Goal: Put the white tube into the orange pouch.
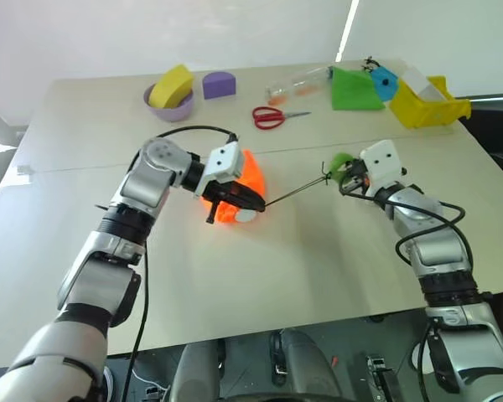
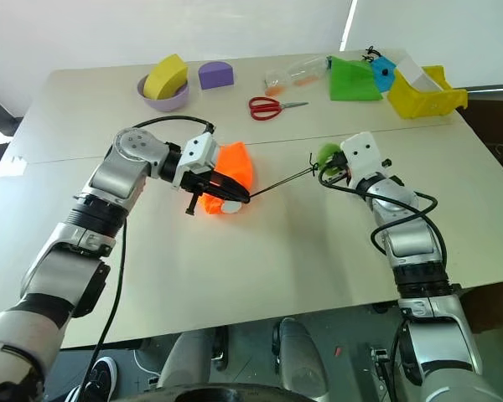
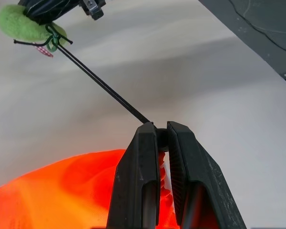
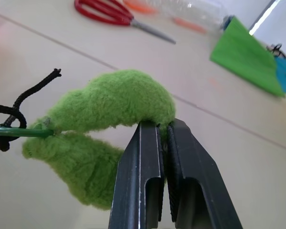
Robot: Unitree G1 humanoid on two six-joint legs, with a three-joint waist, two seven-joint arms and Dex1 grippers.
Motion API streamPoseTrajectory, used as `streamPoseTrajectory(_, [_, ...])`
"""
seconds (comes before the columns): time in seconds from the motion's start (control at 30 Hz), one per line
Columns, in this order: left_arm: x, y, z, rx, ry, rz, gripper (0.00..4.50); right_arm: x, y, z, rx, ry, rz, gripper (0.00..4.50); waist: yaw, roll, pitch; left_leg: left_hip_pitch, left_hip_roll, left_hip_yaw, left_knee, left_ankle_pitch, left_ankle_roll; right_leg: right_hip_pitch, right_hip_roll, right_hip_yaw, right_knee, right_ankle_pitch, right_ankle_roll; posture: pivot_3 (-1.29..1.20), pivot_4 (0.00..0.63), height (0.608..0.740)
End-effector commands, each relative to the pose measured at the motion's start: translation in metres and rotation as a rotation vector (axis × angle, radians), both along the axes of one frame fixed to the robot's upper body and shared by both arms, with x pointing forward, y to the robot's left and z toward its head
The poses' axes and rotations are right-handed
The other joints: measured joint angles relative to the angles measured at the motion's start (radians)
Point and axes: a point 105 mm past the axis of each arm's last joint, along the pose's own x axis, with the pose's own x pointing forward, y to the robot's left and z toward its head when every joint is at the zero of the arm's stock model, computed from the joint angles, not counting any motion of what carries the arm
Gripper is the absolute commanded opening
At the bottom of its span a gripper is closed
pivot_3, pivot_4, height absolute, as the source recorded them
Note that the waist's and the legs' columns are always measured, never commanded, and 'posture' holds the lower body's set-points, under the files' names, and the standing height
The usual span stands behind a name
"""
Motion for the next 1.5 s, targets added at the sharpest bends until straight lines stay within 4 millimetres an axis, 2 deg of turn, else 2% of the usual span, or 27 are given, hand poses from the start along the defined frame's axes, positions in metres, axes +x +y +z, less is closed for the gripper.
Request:
streamPoseTrajectory(0.03, [-0.002,0.020,0.004,-0.001,0.051,0.017,0.03,-0.004,-0.078,0.028,0.022,-0.100,-0.308,0.00,0.001,0.000,0.000,0.000,0.000,0.000,0.000,0.000,0.000,0.000,0.000,0.000,0.000,0.000,0.000,0.00,0.150,0.740])
streamPoseTrajectory(0.17, [-0.014,0.030,-0.002,0.030,0.085,-0.005,0.03,-0.007,-0.094,0.036,0.019,-0.124,-0.368,0.00,-0.001,0.000,0.000,0.000,0.000,0.000,0.000,0.000,0.000,0.000,0.000,0.000,0.000,0.000,0.000,0.00,0.150,0.740])
streamPoseTrajectory(0.3, [-0.009,0.036,0.004,0.016,0.069,0.030,0.03,-0.009,-0.109,0.043,0.037,-0.162,-0.432,0.00,-0.001,0.000,0.000,0.000,0.000,0.000,0.000,0.000,0.000,0.000,0.000,0.000,0.000,0.000,0.000,0.00,0.150,0.740])
streamPoseTrajectory(0.33, [-0.004,0.036,0.013,-0.016,0.058,0.055,0.03,-0.009,-0.108,0.043,0.037,-0.164,-0.433,0.00,-0.001,0.000,0.000,0.000,0.000,0.000,0.000,0.000,0.000,0.000,0.000,0.000,0.001,0.000,0.000,0.00,0.150,0.740])
streamPoseTrajectory(0.43, [-0.004,0.031,0.040,-0.146,0.107,0.056,0.03,-0.006,-0.100,0.039,0.038,-0.147,-0.404,0.00,-0.001,0.000,0.000,0.000,0.000,0.000,0.001,0.001,0.001,0.000,0.000,0.000,0.001,0.000,0.000,0.00,0.150,0.740])
streamPoseTrajectory(0.53, [-0.008,0.027,0.057,-0.241,0.165,0.047,0.03,-0.004,-0.092,0.034,0.046,-0.130,-0.378,0.00,-0.001,0.000,0.000,0.000,0.000,0.000,0.001,0.001,0.001,0.000,0.000,0.000,0.001,0.000,0.000,0.00,0.150,0.740])
streamPoseTrajectory(0.7, [-0.014,0.029,0.031,-0.126,0.102,0.023,0.03,-0.001,-0.076,0.032,0.081,-0.120,-0.309,0.00,-0.001,0.000,0.000,0.000,0.000,0.000,0.000,0.001,0.001,0.000,0.000,0.000,0.001,0.000,0.000,0.00,0.150,0.740])
streamPoseTrajectory(0.77, [-0.017,0.024,0.037,-0.168,0.137,0.019,0.03,0.000,-0.070,0.030,0.078,-0.113,-0.283,0.00,-0.001,0.000,0.000,0.000,0.000,0.000,0.001,0.001,0.001,0.000,0.000,0.000,0.001,0.000,0.000,0.00,0.150,0.740])
streamPoseTrajectory(0.8, [-0.019,0.022,0.038,-0.154,0.089,-0.004,0.03,0.000,-0.067,0.032,0.082,-0.123,-0.274,0.00,-0.001,0.000,0.000,0.000,0.000,0.000,0.001,0.001,0.001,0.000,0.000,0.000,0.001,0.000,0.000,0.00,0.150,0.740])
streamPoseTrajectory(0.83, [-0.019,0.021,0.045,-0.174,0.038,-0.023,0.03,0.001,-0.065,0.033,0.091,-0.129,-0.266,0.00,-0.001,0.000,0.000,0.000,0.000,0.000,0.001,0.001,0.001,0.000,0.000,0.000,0.001,0.000,0.000,0.00,0.150,0.740])
streamPoseTrajectory(0.87, [-0.008,0.020,0.064,-0.259,0.078,0.039,0.03,0.001,-0.063,0.033,0.095,-0.130,-0.259,0.00,0.000,0.000,0.000,0.000,0.000,0.000,0.001,0.001,0.001,0.000,0.000,0.000,0.001,0.000,0.000,0.00,0.150,0.740])
streamPoseTrajectory(0.9, [0.000,0.020,0.074,-0.294,0.098,0.075,0.03,0.002,-0.063,0.033,0.097,-0.131,-0.258,0.00,0.003,0.000,0.000,0.000,0.000,0.000,0.002,0.001,0.001,0.000,0.000,0.000,0.002,0.000,0.000,0.00,0.150,0.740])
streamPoseTrajectory(0.97, [0.001,0.023,0.069,-0.240,0.030,0.064,0.03,0.003,-0.061,0.032,0.101,-0.125,-0.253,0.00,0.001,0.000,0.000,-0.001,0.000,0.000,0.003,0.001,0.002,0.000,0.000,0.000,0.003,0.000,0.000,0.00,0.150,0.740])
streamPoseTrajectory(1.03, [-0.002,0.021,0.070,-0.274,0.103,0.058,0.03,0.003,-0.060,0.032,0.103,-0.131,-0.248,0.00,0.000,0.000,0.000,0.000,-0.001,0.000,0.002,0.001,0.002,0.000,-0.001,0.001,0.003,0.001,0.001,0.00,0.150,0.740])
streamPoseTrajectory(1.1, [0.003,0.022,0.093,-0.441,0.225,0.098,0.03,0.003,-0.061,0.036,0.111,-0.154,-0.255,0.00,-0.002,0.000,0.000,0.000,-0.001,0.000,0.002,0.001,0.002,0.000,-0.001,0.001,0.003,0.001,0.001,0.00,0.150,0.740])
streamPoseTrajectory(1.13, [0.006,0.024,0.100,-0.481,0.228,0.116,0.03,0.002,-0.063,0.038,0.114,-0.161,-0.266,0.00,-0.002,0.000,0.000,0.000,0.000,0.000,0.002,0.001,0.002,0.000,-0.001,0.001,0.003,0.001,0.001,0.00,0.150,0.740])
streamPoseTrajectory(1.27, [0.009,0.028,0.126,-0.594,0.235,0.126,0.03,0.002,-0.069,0.033,0.116,-0.141,-0.290,0.00,-0.002,0.000,0.000,0.000,0.000,-0.001,0.002,0.001,0.002,-0.001,0.000,0.001,0.003,0.001,0.001,0.00,0.150,0.740])
streamPoseTrajectory(1.3, [0.009,0.029,0.127,-0.592,0.243,0.127,0.03,0.002,-0.068,0.033,0.118,-0.139,-0.285,0.00,-0.002,0.000,0.000,0.000,0.000,-0.001,0.002,0.001,0.002,-0.001,0.000,0.001,0.003,0.001,0.001,0.00,0.150,0.740])
streamPoseTrajectory(1.33, [0.010,0.030,0.120,-0.546,0.223,0.135,0.03,0.002,-0.066,0.033,0.119,-0.139,-0.279,0.00,-0.002,0.000,0.000,0.000,0.000,-0.001,0.002,0.001,0.002,-0.001,-0.001,0.001,0.003,0.001,0.001,0.00,0.150,0.740])
streamPoseTrajectory(1.37, [0.010,0.030,0.102,-0.454,0.153,0.139,0.03,0.003,-0.064,0.033,0.117,-0.140,-0.274,0.00,-0.002,0.000,0.000,0.000,-0.001,0.000,0.002,0.001,0.002,-0.001,-0.001,0.001,0.003,0.001,0.001,0.00,0.150,0.740])
streamPoseTrajectory(1.5, [-0.005,0.034,0.041,-0.186,0.099,0.083,0.03,0.003,-0.071,0.034,0.097,-0.144,-0.306,0.00,-0.005,0.001,0.000,0.002,0.000,0.001,-0.001,0.001,0.002,-0.001,-0.001,0.003,0.003,0.001,0.001,0.00,0.150,0.740])
